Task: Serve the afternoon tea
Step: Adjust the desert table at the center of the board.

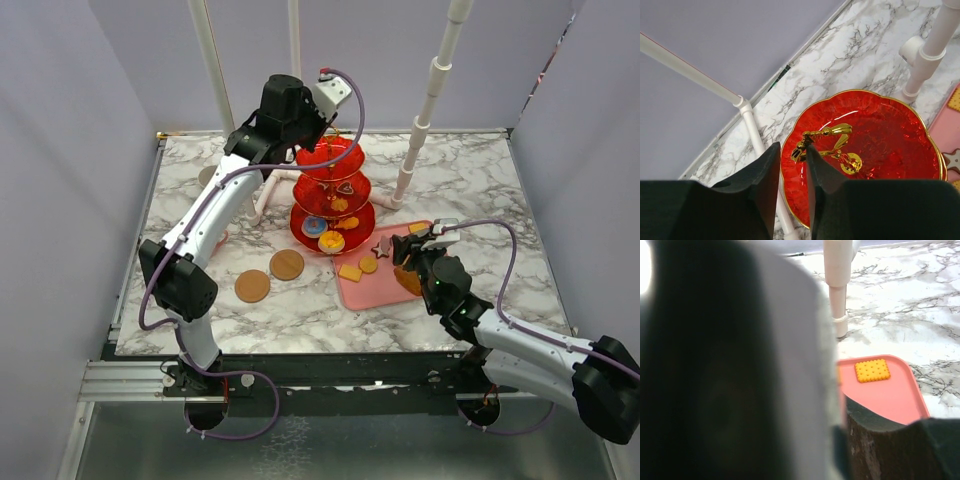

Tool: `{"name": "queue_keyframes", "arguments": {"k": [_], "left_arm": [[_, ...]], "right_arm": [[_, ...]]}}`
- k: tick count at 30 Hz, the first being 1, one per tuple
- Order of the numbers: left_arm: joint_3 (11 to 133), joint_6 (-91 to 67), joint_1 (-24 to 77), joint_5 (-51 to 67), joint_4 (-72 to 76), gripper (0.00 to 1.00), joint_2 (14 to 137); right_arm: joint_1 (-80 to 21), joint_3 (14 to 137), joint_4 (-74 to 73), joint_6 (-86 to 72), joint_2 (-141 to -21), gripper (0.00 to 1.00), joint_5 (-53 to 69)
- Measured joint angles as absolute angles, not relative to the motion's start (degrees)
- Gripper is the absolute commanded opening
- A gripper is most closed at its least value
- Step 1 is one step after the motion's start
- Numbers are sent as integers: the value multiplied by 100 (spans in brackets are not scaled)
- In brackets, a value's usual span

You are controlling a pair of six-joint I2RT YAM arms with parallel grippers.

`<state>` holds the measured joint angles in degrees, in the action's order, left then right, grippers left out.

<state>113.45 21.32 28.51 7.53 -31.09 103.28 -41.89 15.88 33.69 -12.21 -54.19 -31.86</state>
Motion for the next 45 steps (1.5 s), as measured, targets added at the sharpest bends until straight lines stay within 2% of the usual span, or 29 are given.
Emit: {"name": "queue_keyframes", "arguments": {"k": [8, 17, 43, 45], "left_arm": [[11083, 2403, 2851, 746, -2808, 11, 10315], [10903, 2825, 2862, 578, -2735, 7, 10178], [10381, 3564, 2862, -86, -2685, 6, 9736], [10311, 3597, 2862, -93, -2663, 13, 9690]], "right_arm": [[-4189, 1588, 3332, -1223, -5356, 53, -3186], [-4189, 1588, 3332, -1249, -5356, 53, -3186], [-4189, 1588, 3061, -1352, -5113, 53, -3201], [-4189, 1588, 3011, -1354, -5085, 53, -3214]]}}
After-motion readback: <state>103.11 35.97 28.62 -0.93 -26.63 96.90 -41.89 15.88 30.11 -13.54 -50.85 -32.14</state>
